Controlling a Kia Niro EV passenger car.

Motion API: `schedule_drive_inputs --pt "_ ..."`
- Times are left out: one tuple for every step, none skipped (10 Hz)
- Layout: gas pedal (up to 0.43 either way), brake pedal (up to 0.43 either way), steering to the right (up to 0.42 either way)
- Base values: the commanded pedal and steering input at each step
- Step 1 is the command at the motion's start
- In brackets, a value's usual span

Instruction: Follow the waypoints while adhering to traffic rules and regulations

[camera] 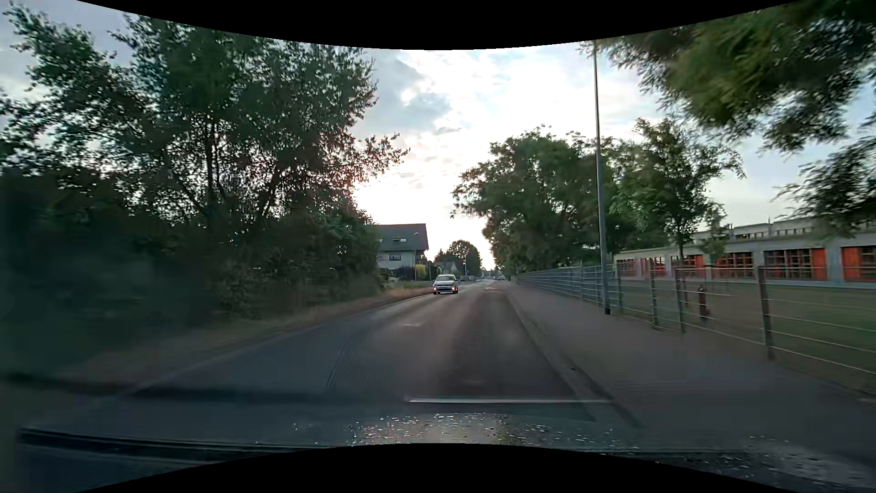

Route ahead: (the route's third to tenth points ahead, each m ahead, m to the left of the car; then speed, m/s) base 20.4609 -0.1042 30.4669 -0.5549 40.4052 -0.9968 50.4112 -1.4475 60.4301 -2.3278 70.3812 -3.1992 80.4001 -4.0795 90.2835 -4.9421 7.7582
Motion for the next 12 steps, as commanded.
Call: schedule_drive_inputs --pt "0.028 0.0 0.019" --pt "0.039 0.0 0.019" --pt "0.039 0.0 0.018" --pt "0.039 0.0 0.018" --pt "0.039 0.0 0.018" --pt "0.039 0.0 0.018" --pt "0.039 0.0 0.018" --pt "0.039 0.0 0.017" --pt "0.039 0.0 0.016" --pt "0.039 0.0 0.015" --pt "0.039 0.0 0.015" --pt "0.039 0.0 0.014"
